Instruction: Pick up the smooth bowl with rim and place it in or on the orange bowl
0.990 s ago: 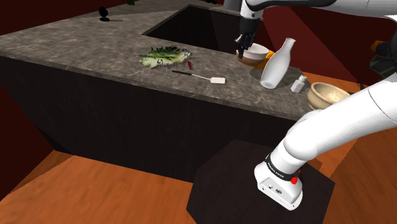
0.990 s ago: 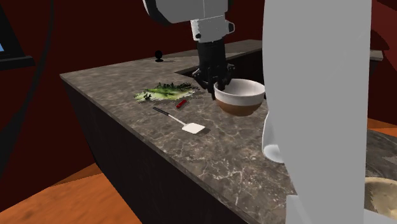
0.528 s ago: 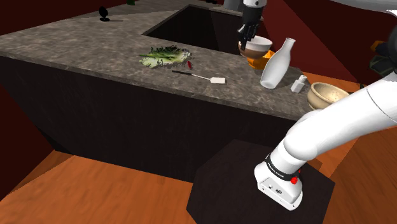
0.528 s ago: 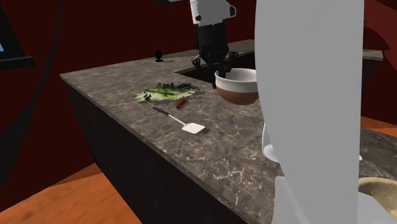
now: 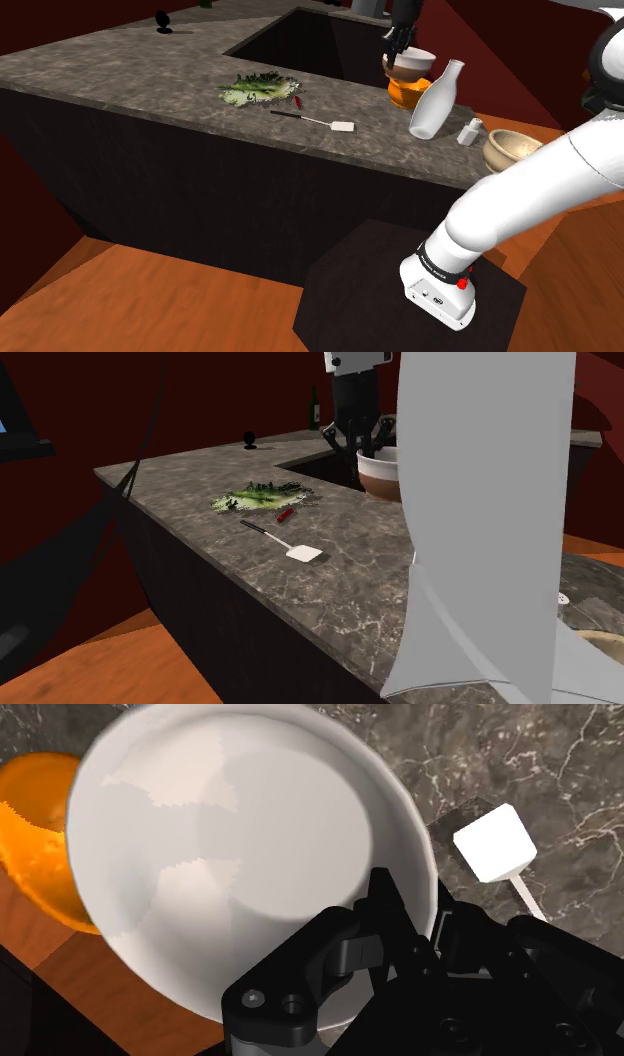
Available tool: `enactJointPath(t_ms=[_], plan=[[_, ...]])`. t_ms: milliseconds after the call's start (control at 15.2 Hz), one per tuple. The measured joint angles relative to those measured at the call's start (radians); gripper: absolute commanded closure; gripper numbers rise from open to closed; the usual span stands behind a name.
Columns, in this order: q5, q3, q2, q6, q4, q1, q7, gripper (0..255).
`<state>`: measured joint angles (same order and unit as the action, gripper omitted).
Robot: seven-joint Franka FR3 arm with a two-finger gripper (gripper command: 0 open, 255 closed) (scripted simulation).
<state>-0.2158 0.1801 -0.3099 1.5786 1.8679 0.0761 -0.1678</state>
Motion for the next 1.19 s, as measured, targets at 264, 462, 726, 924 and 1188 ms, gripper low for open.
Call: enactJointPath(t_ms=[264,462,726,924,1188], plan=[[0.002,0.069,0.083,0.011,-0.090,0.032,-0.102,255],[0.017,0.117,0.161,0.015,-0.176,0.055,-0.177,255],[0.054,0.178,0.279,0.002,-0.317,0.096,-0.284,255],[0.099,0.219,0.385,-0.009,-0.439,0.138,-0.366,255],[0.155,0.252,0.498,-0.018,-0.562,0.197,-0.450,255]])
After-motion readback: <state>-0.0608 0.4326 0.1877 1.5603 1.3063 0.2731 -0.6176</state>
